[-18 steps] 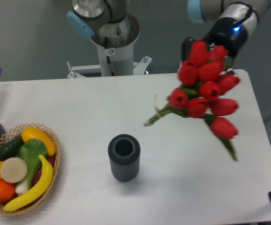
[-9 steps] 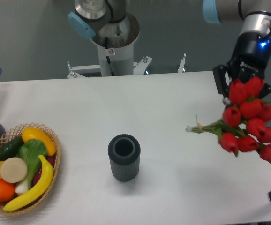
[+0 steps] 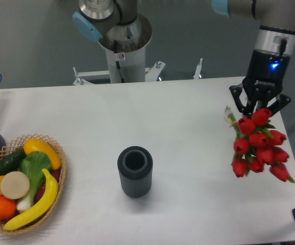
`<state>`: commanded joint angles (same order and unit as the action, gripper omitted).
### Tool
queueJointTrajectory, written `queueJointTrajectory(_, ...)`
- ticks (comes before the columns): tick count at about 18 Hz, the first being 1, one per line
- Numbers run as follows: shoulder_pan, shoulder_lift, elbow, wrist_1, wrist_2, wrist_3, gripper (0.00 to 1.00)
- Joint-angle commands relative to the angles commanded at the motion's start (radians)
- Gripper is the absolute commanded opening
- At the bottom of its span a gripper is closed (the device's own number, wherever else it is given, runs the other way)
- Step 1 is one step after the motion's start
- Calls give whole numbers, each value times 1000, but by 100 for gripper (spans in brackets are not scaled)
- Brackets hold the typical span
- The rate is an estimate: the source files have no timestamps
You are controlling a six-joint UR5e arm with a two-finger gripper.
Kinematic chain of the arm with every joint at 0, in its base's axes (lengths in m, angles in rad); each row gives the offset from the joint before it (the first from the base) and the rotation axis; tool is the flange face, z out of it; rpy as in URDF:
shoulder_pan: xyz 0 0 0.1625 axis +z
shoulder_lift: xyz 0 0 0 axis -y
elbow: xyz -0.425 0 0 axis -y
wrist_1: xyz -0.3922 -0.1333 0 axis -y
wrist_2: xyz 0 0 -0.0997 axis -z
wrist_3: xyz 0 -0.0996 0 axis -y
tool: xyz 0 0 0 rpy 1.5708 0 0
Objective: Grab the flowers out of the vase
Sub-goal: 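Carry the tulip bunch away from the vase and hold it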
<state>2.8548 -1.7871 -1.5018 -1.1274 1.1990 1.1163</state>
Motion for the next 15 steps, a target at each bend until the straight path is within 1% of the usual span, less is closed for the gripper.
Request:
queueJointTrajectory(2, -24, 3, 28, -38, 88, 43, 3)
queueJointTrajectory(4, -26, 3, 70, -95, 119, 77, 4)
queueJointTrajectory(6, -26, 3, 104, -153, 174, 112, 5)
queueJointTrajectory(7, -26, 3, 115, -179, 192, 131, 5)
queueJointTrajectory(10, -26, 3, 158, -261, 201, 181, 4)
queueJointTrajectory(12, -29, 0, 169, -287, 249, 183, 4)
queueJointTrajectory(15, -54, -5, 167, -288, 286, 183, 3)
